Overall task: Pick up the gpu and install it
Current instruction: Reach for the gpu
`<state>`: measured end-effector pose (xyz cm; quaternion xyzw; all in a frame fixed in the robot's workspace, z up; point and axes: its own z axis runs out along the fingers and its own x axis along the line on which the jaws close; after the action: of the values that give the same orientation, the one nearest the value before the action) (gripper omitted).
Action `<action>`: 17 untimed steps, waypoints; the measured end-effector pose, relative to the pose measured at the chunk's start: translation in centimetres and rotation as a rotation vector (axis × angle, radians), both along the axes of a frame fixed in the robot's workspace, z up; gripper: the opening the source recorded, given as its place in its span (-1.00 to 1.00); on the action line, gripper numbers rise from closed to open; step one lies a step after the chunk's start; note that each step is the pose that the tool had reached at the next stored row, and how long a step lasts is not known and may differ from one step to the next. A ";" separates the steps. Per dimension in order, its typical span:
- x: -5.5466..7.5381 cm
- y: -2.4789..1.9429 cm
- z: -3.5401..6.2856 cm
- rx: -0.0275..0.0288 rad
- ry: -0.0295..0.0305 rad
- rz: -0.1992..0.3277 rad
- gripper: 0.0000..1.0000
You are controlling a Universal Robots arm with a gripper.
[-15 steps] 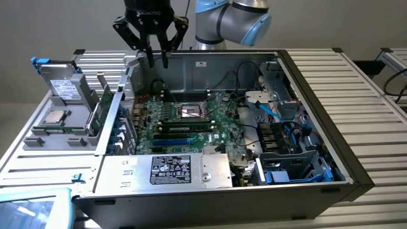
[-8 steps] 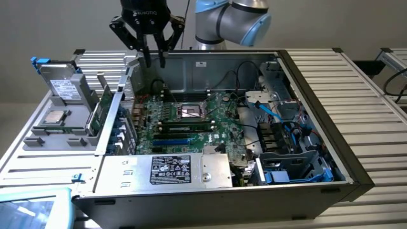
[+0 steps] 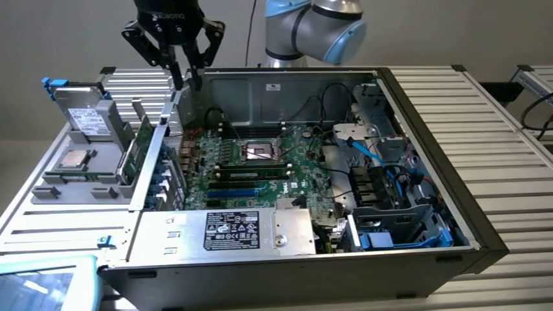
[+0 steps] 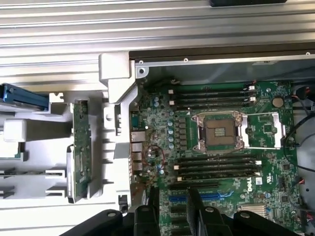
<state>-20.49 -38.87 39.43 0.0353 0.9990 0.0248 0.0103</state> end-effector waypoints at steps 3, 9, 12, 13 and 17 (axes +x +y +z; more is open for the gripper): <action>-1.4 0.11 -0.01 0.0001 0.0000 0.000 -0.26; -4.1 0.31 -0.01 0.0000 0.0000 0.000 -0.26; -5.5 0.41 -0.03 0.0000 0.0000 0.000 -0.26; -5.9 0.45 -0.04 0.0000 0.0000 0.000 -0.26; -7.7 0.59 -0.12 0.0000 0.0000 0.000 -0.26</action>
<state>-28.21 -38.27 39.31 0.0354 0.9990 0.0248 0.0103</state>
